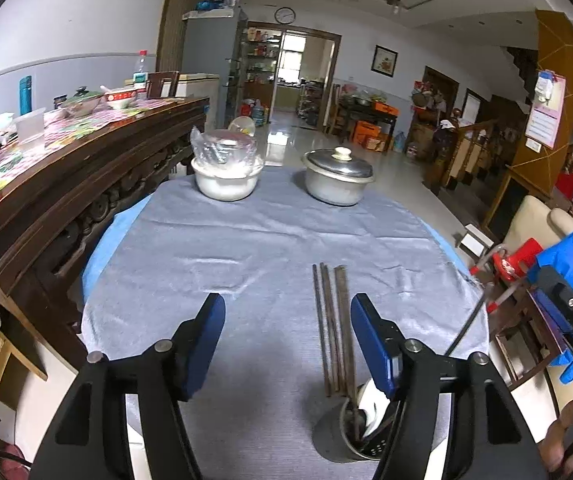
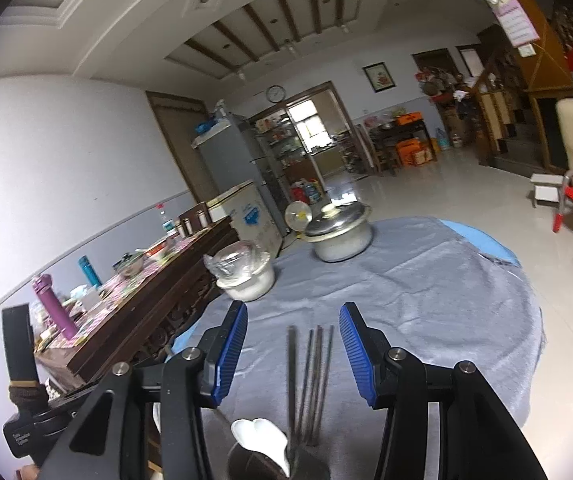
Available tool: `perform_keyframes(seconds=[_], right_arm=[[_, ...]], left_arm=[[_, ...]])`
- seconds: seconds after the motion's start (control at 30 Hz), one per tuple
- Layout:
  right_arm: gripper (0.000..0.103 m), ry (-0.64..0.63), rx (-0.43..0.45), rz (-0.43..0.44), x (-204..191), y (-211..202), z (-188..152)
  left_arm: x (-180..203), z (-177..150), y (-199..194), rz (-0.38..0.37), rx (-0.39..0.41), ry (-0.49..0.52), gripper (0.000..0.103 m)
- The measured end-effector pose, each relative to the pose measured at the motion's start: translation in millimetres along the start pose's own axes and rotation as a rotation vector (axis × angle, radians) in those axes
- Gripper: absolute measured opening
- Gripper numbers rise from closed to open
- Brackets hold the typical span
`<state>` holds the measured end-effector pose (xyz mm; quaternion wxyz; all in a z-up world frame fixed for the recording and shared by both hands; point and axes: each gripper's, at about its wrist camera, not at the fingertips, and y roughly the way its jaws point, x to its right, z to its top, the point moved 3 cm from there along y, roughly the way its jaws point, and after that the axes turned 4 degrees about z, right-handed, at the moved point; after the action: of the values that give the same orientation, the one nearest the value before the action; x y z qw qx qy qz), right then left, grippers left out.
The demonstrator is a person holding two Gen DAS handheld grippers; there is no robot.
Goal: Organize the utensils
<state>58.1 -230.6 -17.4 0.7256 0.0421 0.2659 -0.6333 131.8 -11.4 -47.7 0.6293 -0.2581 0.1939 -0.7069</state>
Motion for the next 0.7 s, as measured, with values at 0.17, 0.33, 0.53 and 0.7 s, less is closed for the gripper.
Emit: perform_keyframes(seconds=[0.17,0.33,0.53,0.7], right_arm=[[0.052,0.037,-0.004,-0.05,19,2,1],[0.052,0.062,-0.03,-0.093,34,8,-2],[0.052,0.091,-0.074,-0.149,53,16,-9],[0.052,0.132,-0.114,-0.179,69,23,-16]], left_arm=[[-13,-1,8,0.024,-0.014,-0.023,0.066],[-30,-3,15,0.063,-0.028,-0.054,0.068],[-51,-10,27,0.117,-0.068,-0.092,0.069],[-59,-16,36,0.142,-0.099,-0.092,0.069]])
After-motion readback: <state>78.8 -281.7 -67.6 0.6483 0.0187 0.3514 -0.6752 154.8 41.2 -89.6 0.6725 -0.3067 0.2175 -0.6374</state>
